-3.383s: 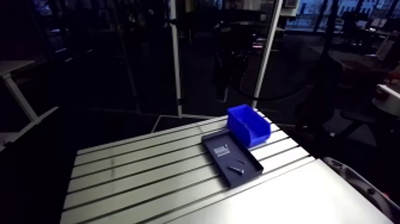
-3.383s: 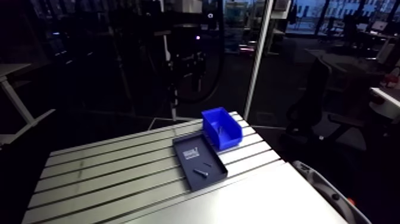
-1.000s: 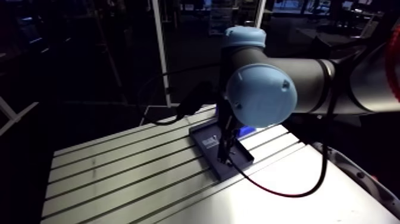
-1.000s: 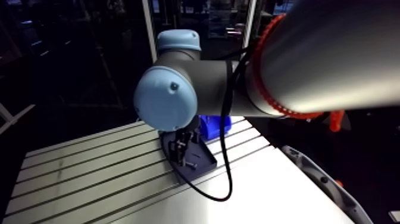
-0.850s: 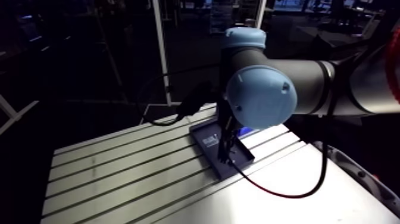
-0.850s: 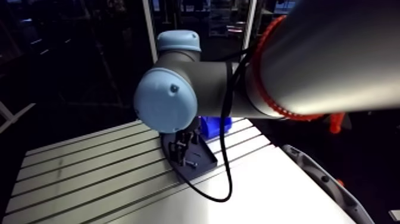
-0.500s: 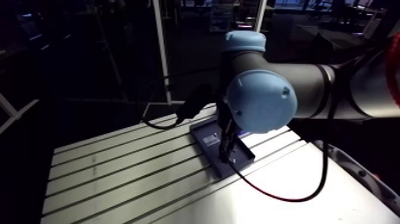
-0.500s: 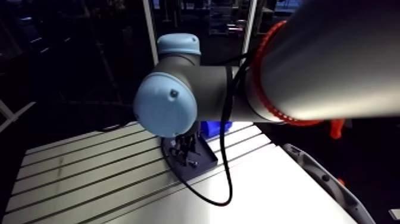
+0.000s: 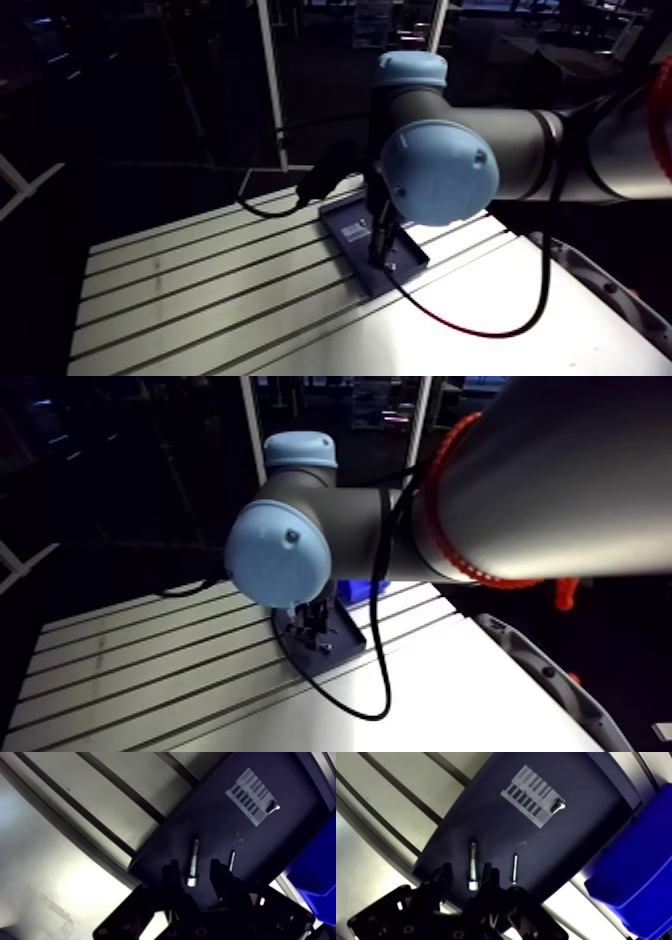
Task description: Pick up the M10 bolt from the tray and put it into the blue bin.
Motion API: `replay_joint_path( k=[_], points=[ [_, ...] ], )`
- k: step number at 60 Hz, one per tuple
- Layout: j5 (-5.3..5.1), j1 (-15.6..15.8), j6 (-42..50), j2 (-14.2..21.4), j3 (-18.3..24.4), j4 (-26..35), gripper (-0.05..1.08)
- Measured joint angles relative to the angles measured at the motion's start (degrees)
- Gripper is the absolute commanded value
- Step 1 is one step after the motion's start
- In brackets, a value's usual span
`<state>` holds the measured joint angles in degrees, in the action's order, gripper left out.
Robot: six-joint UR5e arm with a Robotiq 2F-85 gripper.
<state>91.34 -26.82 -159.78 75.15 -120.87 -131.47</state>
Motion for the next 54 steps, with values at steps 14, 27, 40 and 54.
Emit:
replay_joint_path(
  k=[14,27,40,54],
  points=[
    [0.06,0.00,-0.12,-0.71,0.11,-0.79,0.58],
    [0.10,0.00,-0.17,-1.14,0.12,-1.34,0.58],
    [0.39,0.00,-0.22,-1.25,0.10,-1.46,0.59],
    [0.65,0.00,-0.29,-1.28,-0.03,-1.51,0.59]
  ],
)
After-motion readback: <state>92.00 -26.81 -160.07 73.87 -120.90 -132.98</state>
